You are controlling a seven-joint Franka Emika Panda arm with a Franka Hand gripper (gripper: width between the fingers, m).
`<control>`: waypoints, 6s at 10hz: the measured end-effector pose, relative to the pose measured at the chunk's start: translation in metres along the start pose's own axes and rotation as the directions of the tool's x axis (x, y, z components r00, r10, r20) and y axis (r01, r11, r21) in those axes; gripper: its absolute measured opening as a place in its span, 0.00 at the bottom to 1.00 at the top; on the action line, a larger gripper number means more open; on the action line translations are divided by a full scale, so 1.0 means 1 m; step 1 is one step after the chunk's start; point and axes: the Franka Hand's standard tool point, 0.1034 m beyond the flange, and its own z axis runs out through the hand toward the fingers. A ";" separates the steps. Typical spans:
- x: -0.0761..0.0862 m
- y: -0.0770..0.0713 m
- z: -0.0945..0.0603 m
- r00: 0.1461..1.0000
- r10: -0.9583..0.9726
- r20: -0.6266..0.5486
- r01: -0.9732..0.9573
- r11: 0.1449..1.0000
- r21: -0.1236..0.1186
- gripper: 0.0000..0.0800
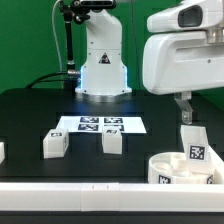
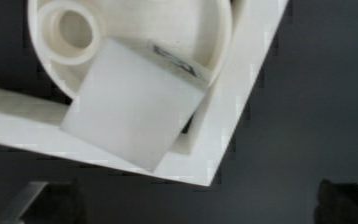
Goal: Assemble stool
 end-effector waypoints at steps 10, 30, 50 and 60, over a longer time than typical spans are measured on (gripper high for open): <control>-0.010 0.011 0.028 0.760 -0.648 0.050 0.649 0.761 -0.015 0.81; -0.019 0.010 0.043 0.992 0.119 0.046 -0.119 0.993 -0.015 0.43; -0.018 -0.002 0.045 -0.263 0.957 0.122 -0.962 -0.270 0.039 0.43; -0.014 0.000 0.045 -0.794 0.574 0.199 -0.583 -0.812 0.017 0.43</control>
Offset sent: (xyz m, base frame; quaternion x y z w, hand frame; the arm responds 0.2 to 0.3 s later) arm -0.0059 0.0087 -0.0103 0.0277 0.0006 -0.2278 0.9733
